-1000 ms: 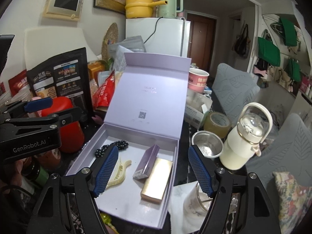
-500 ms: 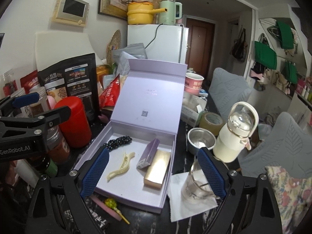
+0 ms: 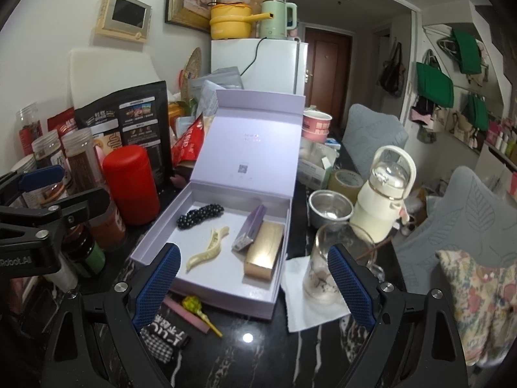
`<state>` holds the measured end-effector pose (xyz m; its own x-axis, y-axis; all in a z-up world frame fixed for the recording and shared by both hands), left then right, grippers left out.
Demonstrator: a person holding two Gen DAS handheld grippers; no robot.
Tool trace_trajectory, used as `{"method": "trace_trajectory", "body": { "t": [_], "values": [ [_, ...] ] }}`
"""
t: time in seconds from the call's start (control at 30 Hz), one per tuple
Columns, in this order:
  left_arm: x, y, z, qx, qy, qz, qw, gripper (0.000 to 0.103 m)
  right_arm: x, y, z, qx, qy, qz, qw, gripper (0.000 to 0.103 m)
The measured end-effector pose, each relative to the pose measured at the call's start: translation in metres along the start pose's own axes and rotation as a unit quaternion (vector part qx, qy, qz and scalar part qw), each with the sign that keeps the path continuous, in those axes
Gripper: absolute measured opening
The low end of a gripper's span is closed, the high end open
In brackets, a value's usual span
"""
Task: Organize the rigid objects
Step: 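Withdraw both tools up and away from the lavender box, then move the left tool down onto the black-and-white gingham scrunchie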
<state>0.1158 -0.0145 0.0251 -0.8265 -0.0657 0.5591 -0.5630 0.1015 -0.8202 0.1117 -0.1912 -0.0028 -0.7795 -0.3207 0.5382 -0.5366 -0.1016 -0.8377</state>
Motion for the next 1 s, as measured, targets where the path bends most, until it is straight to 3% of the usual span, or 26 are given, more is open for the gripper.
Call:
{"method": "trace_trajectory", "body": {
  "t": [0.8,1.0],
  "values": [
    [0.011,0.086,-0.006,0.041,0.017,-0.043,0.9981,0.101,0.006,0.079,-0.02,-0.015,-0.014,-0.033,0.999,0.094],
    [-0.001,0.106,-0.001,0.063,0.047,-0.073,0.9942,0.101,-0.001,0.096,-0.017,-0.025,-0.031,-0.04,0.998,0.094]
  ]
}}
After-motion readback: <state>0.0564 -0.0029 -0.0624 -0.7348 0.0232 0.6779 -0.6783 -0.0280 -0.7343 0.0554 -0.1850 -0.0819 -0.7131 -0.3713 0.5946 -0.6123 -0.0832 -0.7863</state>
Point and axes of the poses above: each gripper's, at about its wrist camera, not at the fingertips, and x roughly against the way its jaws point, z to its right, y to its underside, the point moved 7 cm from there along -x, roughly the way its jaws point, and after that the axes turned 12 degrees about -y, right-handed, at the moved point
